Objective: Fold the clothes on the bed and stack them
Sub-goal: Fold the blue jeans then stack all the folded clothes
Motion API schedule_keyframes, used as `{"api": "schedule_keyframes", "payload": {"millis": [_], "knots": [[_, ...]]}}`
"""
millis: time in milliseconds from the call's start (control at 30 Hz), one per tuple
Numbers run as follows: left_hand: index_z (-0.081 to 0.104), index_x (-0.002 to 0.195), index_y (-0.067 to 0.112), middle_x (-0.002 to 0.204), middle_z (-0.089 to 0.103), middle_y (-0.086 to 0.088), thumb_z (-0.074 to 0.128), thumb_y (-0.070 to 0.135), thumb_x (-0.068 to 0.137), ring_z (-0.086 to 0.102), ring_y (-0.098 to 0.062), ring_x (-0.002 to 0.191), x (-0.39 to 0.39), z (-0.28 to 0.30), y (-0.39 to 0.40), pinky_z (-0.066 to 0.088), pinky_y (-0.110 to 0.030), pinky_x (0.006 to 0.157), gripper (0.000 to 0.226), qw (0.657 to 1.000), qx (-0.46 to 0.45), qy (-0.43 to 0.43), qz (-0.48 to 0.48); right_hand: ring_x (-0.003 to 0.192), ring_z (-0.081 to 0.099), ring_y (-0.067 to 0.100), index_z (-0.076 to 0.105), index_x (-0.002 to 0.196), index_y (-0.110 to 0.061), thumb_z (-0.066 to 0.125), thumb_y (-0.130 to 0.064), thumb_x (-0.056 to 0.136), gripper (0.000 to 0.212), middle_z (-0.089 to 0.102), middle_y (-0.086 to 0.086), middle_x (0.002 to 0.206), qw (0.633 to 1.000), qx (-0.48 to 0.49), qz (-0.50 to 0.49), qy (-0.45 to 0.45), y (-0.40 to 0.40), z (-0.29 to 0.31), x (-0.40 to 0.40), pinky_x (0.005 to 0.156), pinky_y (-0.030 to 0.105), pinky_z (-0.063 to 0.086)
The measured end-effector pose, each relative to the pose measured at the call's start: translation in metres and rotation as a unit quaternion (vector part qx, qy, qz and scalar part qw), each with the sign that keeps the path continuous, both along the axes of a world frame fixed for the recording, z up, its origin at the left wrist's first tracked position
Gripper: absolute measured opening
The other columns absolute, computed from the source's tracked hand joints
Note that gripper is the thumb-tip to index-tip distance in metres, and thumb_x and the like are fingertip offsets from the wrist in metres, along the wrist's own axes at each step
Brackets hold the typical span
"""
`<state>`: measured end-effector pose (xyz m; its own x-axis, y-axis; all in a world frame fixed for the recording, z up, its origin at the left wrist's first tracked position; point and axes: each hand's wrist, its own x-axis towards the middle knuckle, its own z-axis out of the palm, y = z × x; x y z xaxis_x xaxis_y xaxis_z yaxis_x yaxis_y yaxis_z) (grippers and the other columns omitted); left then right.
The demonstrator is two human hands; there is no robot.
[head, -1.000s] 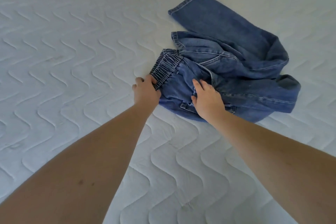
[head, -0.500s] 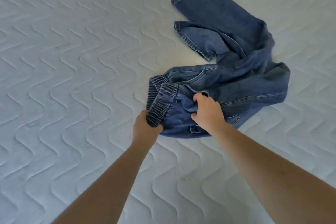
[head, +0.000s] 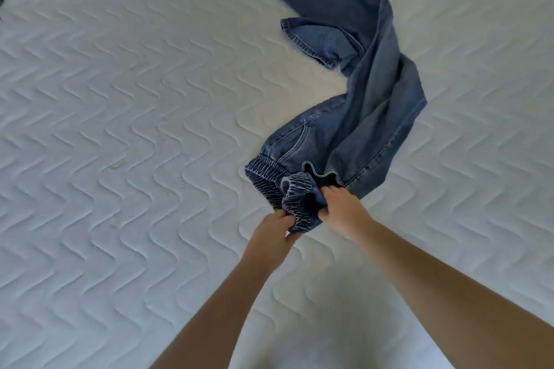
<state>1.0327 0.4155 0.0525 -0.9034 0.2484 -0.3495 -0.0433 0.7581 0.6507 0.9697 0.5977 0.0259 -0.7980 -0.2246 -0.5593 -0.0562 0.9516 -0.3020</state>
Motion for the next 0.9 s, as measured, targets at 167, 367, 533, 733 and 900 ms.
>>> {"api": "schedule_keyframes", "payload": {"millis": [167, 367, 533, 733, 900], "knots": [[0.064, 0.097, 0.004, 0.100, 0.060, -0.013, 0.057, 0.009, 0.093, 0.053, -0.032, 0.086, 0.044, 0.048, 0.014, 0.045, -0.043, 0.075, 0.010, 0.985, 0.003, 0.078, -0.151, 0.110, 0.056, 0.033, 0.052, 0.115, -0.009, 0.044, -0.014, 0.095, 0.022, 0.058, 0.013, 0.120, 0.991, -0.077, -0.103, -0.046, 0.023, 0.055, 0.046, 0.087, 0.037, 0.045], [0.063, 0.109, 0.010, 0.113, 0.058, -0.012, 0.053, -0.004, 0.084, 0.050, -0.030, 0.098, 0.090, 0.077, 0.030, 0.045, -0.037, 0.086, 0.031, 0.947, -0.039, 0.137, -0.288, 0.142, 0.024, 0.023, 0.030, 0.150, -0.031, 0.042, -0.054, 0.096, 0.059, 0.030, 0.002, 0.153, 0.978, -0.114, -0.133, 0.113, 0.008, 0.113, 0.101, 0.114, 0.046, 0.026], [0.055, 0.123, 0.010, 0.132, 0.049, -0.013, 0.041, 0.001, 0.091, 0.045, -0.032, 0.117, 0.114, 0.105, 0.026, 0.036, -0.038, 0.103, 0.036, 0.919, -0.116, 0.147, -0.348, 0.141, 0.022, 0.030, 0.034, 0.148, -0.028, 0.054, -0.047, 0.093, 0.062, 0.028, 0.008, 0.153, 0.994, -0.030, -0.077, 0.066, -0.032, 0.144, 0.115, 0.107, 0.050, 0.037], [0.057, 0.111, 0.006, 0.111, 0.060, -0.011, 0.045, -0.006, 0.085, 0.048, -0.030, 0.105, 0.137, 0.134, -0.008, 0.037, -0.033, 0.094, 0.031, 0.916, -0.104, 0.126, -0.367, 0.111, 0.058, 0.033, 0.051, 0.137, -0.019, 0.044, -0.008, 0.098, 0.042, 0.059, 0.013, 0.128, 0.998, 0.026, -0.062, -0.005, -0.039, 0.190, 0.124, 0.090, 0.040, 0.050], [0.046, 0.137, 0.008, 0.137, 0.050, -0.009, 0.045, 0.001, 0.093, 0.039, -0.027, 0.125, 0.139, 0.148, -0.033, 0.023, -0.029, 0.106, 0.044, 0.947, -0.105, 0.076, -0.294, 0.087, 0.060, 0.034, 0.058, 0.120, -0.013, 0.045, -0.015, 0.095, 0.028, 0.067, 0.016, 0.103, 0.984, 0.044, -0.165, 0.058, -0.018, 0.233, 0.158, 0.073, 0.035, 0.048]]}}
